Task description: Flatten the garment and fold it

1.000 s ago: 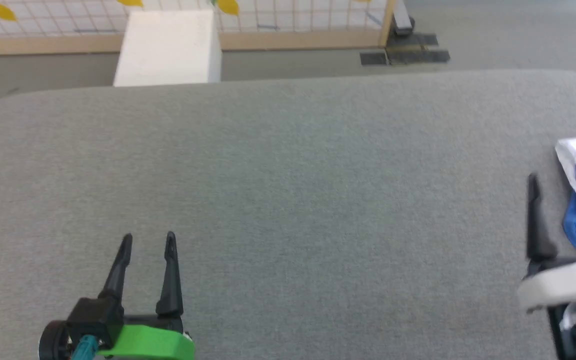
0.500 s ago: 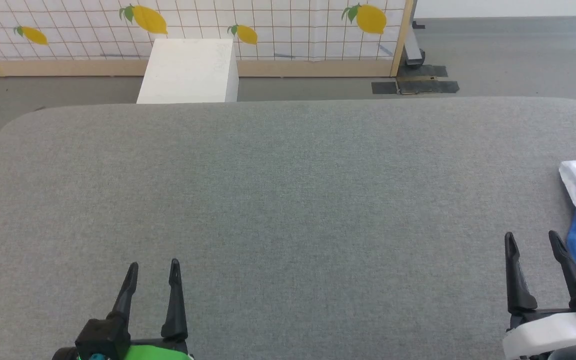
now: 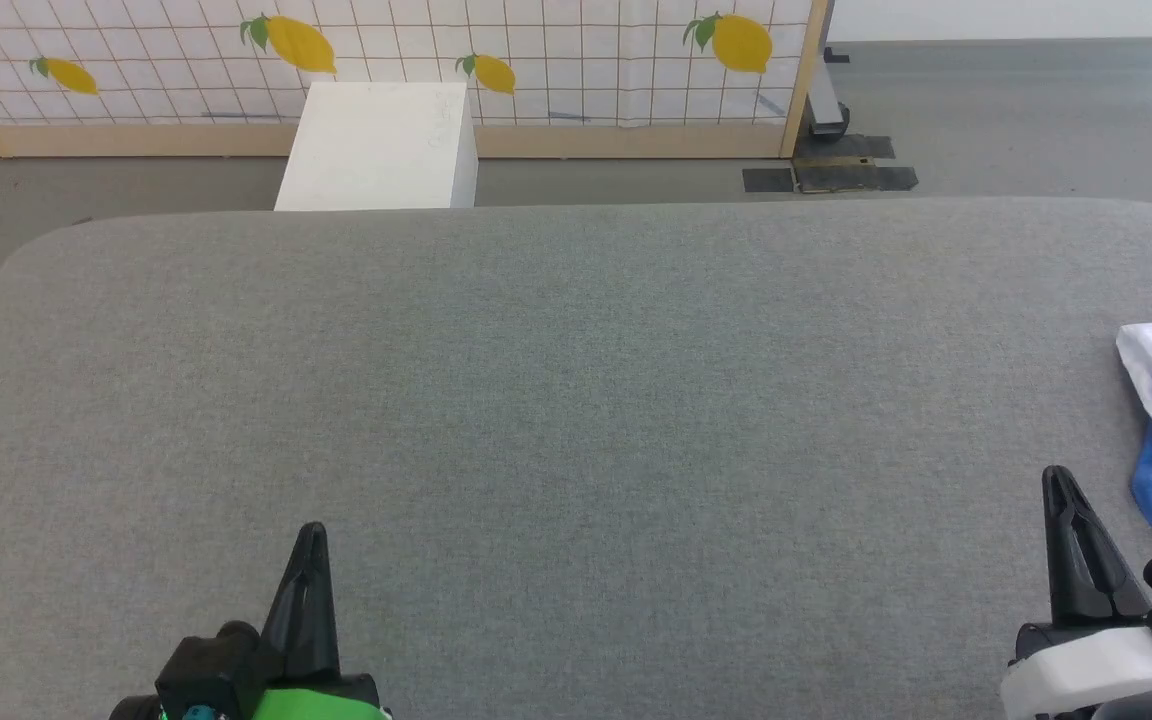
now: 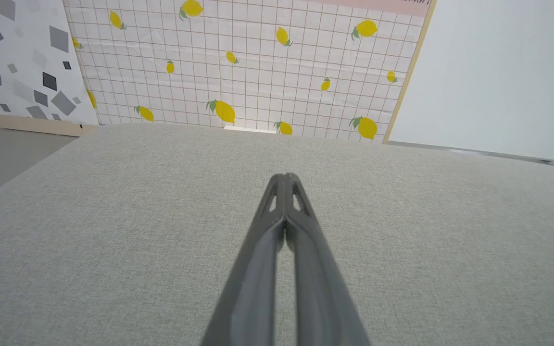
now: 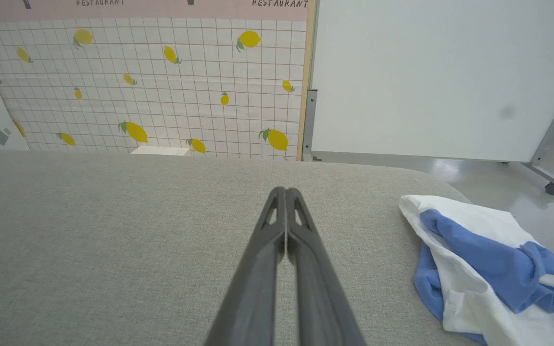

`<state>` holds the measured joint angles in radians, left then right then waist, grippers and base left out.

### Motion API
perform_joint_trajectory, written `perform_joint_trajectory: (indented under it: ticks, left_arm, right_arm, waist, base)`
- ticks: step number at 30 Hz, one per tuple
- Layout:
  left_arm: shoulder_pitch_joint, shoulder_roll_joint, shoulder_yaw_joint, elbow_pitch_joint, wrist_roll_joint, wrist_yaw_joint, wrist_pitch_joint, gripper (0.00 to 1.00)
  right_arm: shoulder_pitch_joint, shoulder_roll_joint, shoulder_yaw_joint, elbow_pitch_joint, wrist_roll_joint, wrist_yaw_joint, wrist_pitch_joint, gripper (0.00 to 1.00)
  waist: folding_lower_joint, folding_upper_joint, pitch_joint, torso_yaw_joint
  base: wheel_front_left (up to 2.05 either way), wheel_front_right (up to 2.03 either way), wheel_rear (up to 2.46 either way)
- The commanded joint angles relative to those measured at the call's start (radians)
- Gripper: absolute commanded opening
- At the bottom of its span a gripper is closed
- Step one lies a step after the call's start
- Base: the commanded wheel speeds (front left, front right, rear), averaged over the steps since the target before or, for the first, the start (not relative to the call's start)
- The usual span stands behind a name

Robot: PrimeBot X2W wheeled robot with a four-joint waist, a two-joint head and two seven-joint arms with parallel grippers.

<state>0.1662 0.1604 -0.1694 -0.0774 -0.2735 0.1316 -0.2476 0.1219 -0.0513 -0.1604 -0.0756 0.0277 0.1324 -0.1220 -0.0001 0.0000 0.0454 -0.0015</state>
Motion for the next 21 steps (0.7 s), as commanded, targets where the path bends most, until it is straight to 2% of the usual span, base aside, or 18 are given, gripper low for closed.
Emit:
perform_joint_trajectory:
  ticks: [1,21]
  left_arm:
    - [-0.008,-0.004,0.007,0.003,0.011,-0.006,0.005,0.00]
    - [-0.037,-0.024,0.037,0.017,0.060,-0.030,0.049,0.00]
  right_arm:
    - [-0.006,0.000,0.006,0.004,-0.001,0.000,0.005,0.00]
    - [-0.028,0.000,0.034,0.017,-0.006,0.000,0.027,0.00]
  waist:
    - [0.0001,0.0000,0.000,0.000]
    - [0.0001,0.0000,-0.009,0.000]
  base:
    - [0.00,0.00,0.00]
    - [0.00,0.00,0.00]
